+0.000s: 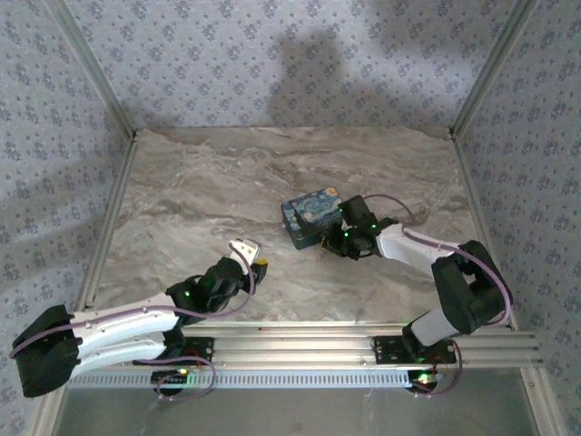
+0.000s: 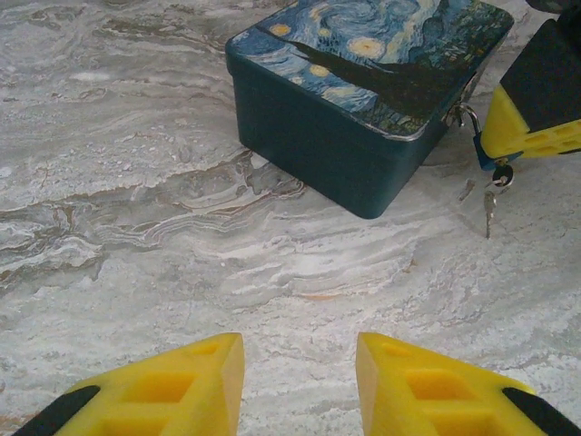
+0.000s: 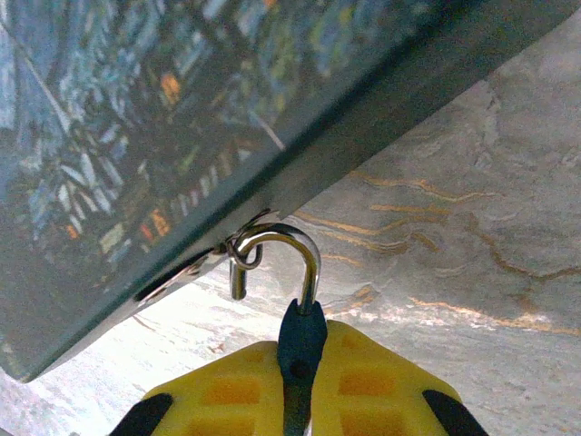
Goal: Unlock the padlock with the key
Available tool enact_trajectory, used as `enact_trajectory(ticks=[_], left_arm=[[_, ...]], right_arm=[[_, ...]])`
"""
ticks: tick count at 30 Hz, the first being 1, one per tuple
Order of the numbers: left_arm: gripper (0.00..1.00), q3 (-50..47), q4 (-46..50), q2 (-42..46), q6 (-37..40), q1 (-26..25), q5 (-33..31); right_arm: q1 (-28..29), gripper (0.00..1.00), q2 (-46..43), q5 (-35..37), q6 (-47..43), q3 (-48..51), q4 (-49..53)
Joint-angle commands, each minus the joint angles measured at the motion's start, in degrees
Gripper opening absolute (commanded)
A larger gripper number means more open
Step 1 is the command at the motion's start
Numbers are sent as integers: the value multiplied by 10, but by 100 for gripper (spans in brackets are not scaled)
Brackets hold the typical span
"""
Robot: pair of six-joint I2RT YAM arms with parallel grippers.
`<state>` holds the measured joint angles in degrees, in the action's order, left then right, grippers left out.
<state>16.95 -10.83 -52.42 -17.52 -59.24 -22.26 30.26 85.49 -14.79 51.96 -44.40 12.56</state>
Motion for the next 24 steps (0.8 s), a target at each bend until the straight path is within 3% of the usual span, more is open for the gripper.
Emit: enact_trajectory(ticks=[1, 24], left_arm=[[38, -2, 1, 16, -7, 4, 0], [39, 6, 59, 59, -5, 4, 2]], right_arm=[[8, 0, -15, 38, 41, 6, -23], [16, 0, -53, 131, 112, 29, -60]])
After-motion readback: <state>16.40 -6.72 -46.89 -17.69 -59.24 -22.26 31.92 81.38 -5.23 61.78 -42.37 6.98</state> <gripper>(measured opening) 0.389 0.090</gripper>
